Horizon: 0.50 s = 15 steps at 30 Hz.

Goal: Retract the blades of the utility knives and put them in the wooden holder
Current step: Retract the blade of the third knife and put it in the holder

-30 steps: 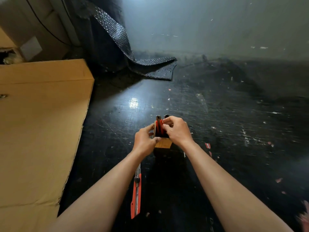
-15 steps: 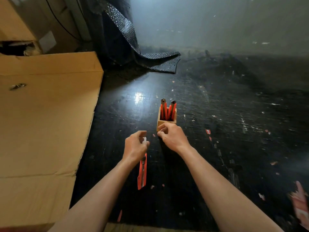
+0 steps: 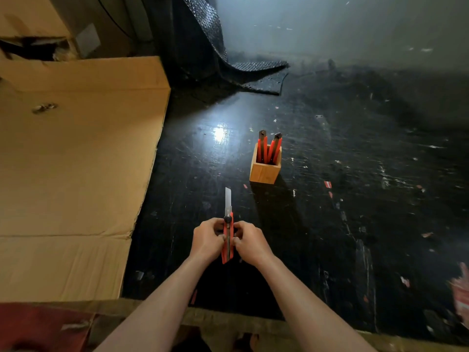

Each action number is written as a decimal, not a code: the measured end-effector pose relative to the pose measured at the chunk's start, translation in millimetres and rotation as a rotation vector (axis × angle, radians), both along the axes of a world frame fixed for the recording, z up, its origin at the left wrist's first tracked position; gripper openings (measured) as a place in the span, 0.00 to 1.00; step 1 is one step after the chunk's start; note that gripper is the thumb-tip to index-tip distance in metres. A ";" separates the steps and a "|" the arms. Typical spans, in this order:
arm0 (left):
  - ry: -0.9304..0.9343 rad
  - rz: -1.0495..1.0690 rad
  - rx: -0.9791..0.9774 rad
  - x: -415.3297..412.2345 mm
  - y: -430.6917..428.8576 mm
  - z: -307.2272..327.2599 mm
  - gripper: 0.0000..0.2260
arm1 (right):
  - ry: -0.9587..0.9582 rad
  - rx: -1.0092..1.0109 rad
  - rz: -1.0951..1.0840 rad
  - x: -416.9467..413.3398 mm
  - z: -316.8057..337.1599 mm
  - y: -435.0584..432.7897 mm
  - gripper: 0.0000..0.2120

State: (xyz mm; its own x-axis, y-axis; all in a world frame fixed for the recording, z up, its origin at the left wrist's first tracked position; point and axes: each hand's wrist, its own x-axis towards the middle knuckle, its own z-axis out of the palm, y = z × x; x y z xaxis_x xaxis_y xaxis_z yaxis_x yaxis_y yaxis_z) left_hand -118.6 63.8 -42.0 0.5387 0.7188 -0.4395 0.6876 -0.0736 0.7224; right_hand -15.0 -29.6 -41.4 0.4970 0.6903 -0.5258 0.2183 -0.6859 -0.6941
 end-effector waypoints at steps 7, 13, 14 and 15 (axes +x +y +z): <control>-0.113 0.081 -0.067 3.7 -5.7 15.9 0.19 | 0.144 0.122 -0.143 3.9 15.7 -15.1 0.14; -0.326 0.037 -0.106 27.0 0.4 62.1 0.18 | 0.083 0.383 -0.204 30.2 55.7 -24.4 0.16; -0.359 0.024 -0.114 31.7 1.4 71.9 0.17 | 0.073 0.422 -0.204 36.1 65.8 -25.5 0.16; -0.389 0.010 -0.118 36.8 2.5 81.4 0.16 | 0.064 0.456 -0.202 42.4 76.5 -26.2 0.16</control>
State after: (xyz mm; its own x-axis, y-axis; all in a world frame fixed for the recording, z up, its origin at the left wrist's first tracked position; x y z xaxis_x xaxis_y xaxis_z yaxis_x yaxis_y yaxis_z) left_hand -81.9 66.3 39.4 0.6741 0.6818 -0.2841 0.3614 0.0310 0.9319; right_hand 27.4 -55.8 35.1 0.6207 0.7505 -0.2270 0.0598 -0.3339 -0.9407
